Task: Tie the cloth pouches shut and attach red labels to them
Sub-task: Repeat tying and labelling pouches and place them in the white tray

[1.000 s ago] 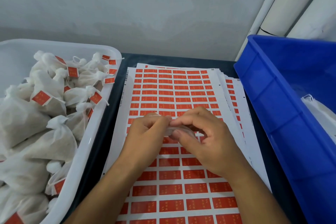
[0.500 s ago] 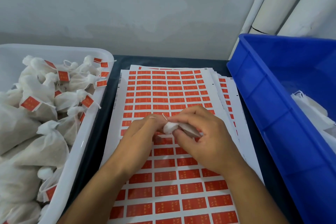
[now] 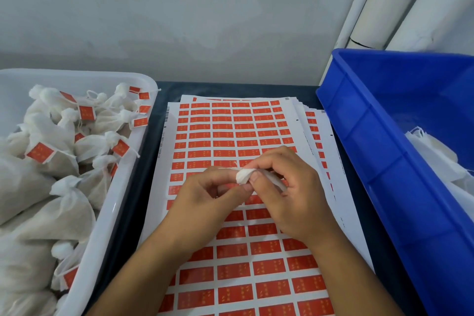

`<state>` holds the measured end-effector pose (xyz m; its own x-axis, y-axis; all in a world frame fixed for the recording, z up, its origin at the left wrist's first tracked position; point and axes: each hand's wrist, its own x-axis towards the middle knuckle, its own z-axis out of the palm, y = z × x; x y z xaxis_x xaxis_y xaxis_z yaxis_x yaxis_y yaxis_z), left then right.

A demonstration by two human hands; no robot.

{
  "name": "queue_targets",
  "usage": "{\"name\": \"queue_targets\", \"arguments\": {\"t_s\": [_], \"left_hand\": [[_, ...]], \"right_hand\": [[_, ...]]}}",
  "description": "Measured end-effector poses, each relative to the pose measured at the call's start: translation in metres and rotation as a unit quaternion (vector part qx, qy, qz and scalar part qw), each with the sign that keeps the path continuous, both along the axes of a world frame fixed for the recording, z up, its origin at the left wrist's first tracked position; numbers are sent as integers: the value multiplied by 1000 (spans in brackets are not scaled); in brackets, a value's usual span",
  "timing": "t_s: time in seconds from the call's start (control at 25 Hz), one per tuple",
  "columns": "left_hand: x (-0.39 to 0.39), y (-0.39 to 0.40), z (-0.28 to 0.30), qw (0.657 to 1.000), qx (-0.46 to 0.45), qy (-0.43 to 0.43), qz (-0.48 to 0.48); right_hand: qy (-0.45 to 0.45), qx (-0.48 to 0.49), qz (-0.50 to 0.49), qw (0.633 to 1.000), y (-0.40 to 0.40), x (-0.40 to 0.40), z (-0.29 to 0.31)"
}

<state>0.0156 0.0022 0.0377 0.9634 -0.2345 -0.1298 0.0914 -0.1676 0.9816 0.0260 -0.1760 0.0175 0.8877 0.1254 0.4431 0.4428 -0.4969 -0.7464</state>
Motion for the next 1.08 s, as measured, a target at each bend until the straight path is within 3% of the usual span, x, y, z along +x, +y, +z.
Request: {"name": "queue_targets", "arguments": {"t_s": [0.28,0.48,0.64,0.92,1.08], "left_hand": [[5,8,-4,989,-91,114,-8],[12,19,-1,972,-115,180,-94],[5,9,-1,994,-8,99,-46],[-3,-7,0,998,-41,-19,48],[-1,-7,0,997,-30,-25,66]], "right_hand": [[5,35,32,999,4,-1,3],[32,31,52,998,-4,1,4],[60,39,29,997,-5,1,5],[92,85,8,992,2,-1,9],[113,97,-16,989,6,-2,7]]}}
